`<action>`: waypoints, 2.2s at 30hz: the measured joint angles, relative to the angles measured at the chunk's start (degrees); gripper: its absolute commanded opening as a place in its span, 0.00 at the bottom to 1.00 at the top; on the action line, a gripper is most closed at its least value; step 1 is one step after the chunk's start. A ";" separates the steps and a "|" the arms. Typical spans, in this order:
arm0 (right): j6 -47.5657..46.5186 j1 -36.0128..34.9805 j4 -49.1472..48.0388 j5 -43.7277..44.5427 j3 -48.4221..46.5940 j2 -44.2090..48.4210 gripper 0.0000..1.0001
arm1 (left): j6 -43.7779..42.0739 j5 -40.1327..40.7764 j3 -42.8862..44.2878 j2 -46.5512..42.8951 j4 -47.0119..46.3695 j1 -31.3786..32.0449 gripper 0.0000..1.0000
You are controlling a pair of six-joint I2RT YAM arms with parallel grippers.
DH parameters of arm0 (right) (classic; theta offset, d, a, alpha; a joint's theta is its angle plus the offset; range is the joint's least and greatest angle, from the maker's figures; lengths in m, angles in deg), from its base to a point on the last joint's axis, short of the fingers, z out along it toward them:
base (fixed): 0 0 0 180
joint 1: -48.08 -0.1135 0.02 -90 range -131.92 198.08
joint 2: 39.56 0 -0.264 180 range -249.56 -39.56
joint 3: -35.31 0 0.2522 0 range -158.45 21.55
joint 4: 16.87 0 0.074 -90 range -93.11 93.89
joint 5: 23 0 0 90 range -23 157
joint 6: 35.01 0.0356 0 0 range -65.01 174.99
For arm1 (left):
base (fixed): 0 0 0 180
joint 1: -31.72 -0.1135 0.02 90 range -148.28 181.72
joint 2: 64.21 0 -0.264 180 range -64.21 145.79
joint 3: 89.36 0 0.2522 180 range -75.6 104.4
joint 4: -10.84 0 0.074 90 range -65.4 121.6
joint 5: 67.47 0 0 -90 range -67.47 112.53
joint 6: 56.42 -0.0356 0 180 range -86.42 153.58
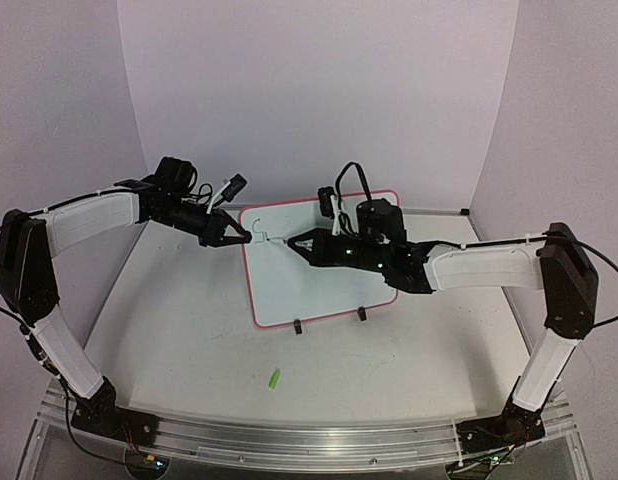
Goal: Write a sentence on the whiteboard
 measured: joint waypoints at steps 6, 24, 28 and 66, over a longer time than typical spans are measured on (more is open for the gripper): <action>0.38 0.00 -0.20 -0.01 0.07 0.00 0.00 | 0.00 0.00 -0.01 0.00 0.01 0.00 0.00; 1.23 0.00 -2.21 0.77 -0.40 0.00 0.00 | -0.02 0.00 -0.01 0.00 0.01 0.00 0.00; 1.23 0.00 -2.97 1.31 -0.52 0.00 0.00 | -0.02 0.02 -0.01 0.00 0.01 0.00 0.00; 2.45 -0.35 -6.38 4.51 4.55 1.42 0.00 | 0.02 0.44 0.00 0.00 0.08 0.00 0.00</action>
